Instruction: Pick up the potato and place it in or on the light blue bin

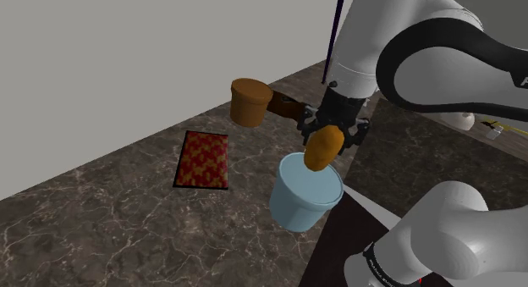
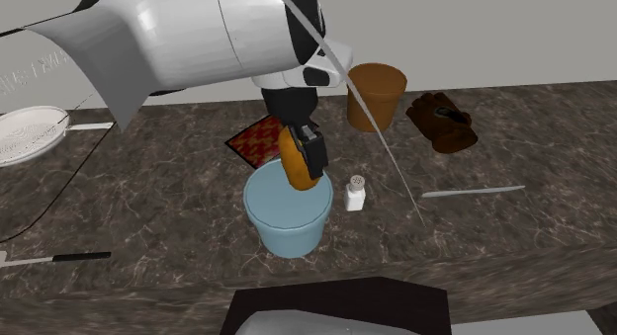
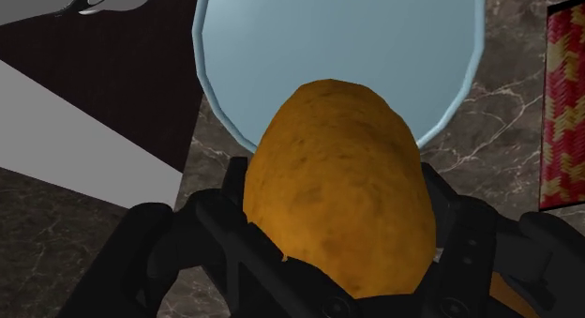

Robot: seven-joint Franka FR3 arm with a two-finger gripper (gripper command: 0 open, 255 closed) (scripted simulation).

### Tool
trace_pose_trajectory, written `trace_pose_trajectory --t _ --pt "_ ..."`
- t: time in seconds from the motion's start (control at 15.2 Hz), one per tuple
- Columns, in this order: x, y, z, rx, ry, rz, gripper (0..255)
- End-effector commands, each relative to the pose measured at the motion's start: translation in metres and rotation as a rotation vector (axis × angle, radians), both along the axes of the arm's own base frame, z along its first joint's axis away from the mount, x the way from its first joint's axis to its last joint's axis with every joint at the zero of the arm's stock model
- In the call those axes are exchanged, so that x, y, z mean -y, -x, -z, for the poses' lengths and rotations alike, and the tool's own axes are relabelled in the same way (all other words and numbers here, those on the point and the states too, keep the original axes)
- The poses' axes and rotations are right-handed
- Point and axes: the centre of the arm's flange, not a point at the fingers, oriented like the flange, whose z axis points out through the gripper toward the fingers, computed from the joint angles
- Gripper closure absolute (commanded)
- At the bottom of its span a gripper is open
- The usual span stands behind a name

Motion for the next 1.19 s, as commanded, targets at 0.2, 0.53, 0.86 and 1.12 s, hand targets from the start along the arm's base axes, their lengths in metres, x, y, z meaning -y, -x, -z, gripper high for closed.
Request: trace_pose_trajectory --t 0.2,0.53,0.86,1.12 --pt "0.001 0.000 0.013 -0.027 0.006 0.003 255" --pt "0.001 0.000 0.012 -0.027 0.006 0.003 0" --pt "-0.001 0.000 0.000 -0.027 0.006 0.003 0" --pt "-0.008 -0.001 -0.036 -0.027 0.006 0.003 0"
